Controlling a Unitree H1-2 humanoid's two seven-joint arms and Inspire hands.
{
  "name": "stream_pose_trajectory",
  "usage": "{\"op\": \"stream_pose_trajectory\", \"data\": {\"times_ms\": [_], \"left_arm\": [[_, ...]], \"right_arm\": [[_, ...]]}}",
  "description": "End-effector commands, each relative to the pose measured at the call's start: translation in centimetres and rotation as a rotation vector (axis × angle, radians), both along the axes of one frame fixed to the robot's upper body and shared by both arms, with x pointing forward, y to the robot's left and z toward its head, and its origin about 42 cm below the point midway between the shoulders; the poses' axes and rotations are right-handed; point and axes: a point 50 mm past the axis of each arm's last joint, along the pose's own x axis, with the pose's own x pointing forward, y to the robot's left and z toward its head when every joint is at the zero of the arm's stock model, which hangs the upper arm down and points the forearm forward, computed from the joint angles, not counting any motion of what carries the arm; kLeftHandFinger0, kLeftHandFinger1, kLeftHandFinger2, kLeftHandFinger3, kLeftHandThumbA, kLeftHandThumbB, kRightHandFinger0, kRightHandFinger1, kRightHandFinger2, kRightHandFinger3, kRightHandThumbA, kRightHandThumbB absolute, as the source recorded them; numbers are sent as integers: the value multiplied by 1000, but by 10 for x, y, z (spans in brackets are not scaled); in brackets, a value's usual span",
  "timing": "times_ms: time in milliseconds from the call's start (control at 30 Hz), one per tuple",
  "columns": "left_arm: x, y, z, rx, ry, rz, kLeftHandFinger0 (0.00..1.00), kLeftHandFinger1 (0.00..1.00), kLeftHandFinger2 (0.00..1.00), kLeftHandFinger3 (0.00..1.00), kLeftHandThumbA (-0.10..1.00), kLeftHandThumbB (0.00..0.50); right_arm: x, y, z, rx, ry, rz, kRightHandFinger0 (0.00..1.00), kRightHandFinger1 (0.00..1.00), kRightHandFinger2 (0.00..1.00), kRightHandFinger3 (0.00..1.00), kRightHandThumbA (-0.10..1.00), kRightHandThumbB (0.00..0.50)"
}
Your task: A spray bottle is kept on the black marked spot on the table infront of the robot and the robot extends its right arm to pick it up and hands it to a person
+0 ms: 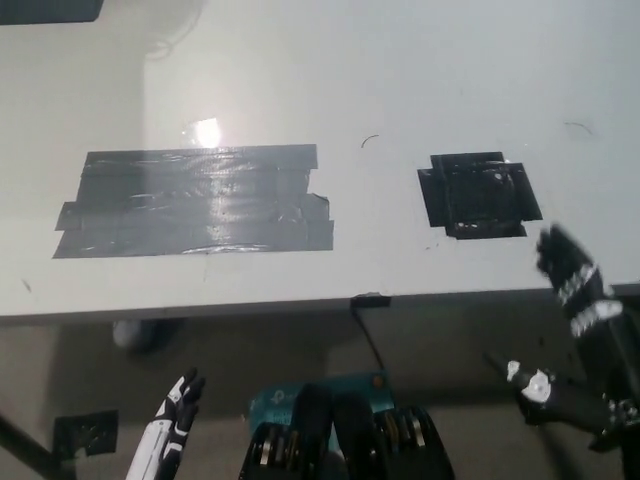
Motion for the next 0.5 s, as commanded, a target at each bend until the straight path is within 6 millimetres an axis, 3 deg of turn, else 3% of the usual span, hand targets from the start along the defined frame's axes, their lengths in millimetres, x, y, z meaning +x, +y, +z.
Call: {"op": "stream_pose_trajectory", "data": {"times_ms": [0, 167, 233, 467], "left_arm": [[6, 3, 11, 18, -59, -10, 1000, 1000, 1000, 1000, 1000, 353], [10, 5, 13, 27, -66, -7, 1000, 1000, 1000, 1000, 1000, 355], [10, 5, 15, 34, -65, -8, 1000, 1000, 1000, 1000, 1000, 351], [15, 6, 19, 39, -77, -6, 1000, 1000, 1000, 1000, 1000, 367]], "right_arm": [[4, 0, -35, 67, 39, -7, 1000, 1000, 1000, 1000, 853, 447], [15, 8, -73, 76, 133, -11, 1000, 1000, 1000, 1000, 835, 422], [17, 16, -93, 40, 190, 1, 1000, 1000, 1000, 1000, 844, 433], [18, 20, -103, -31, 202, 5, 1000, 1000, 1000, 1000, 865, 453]]}}
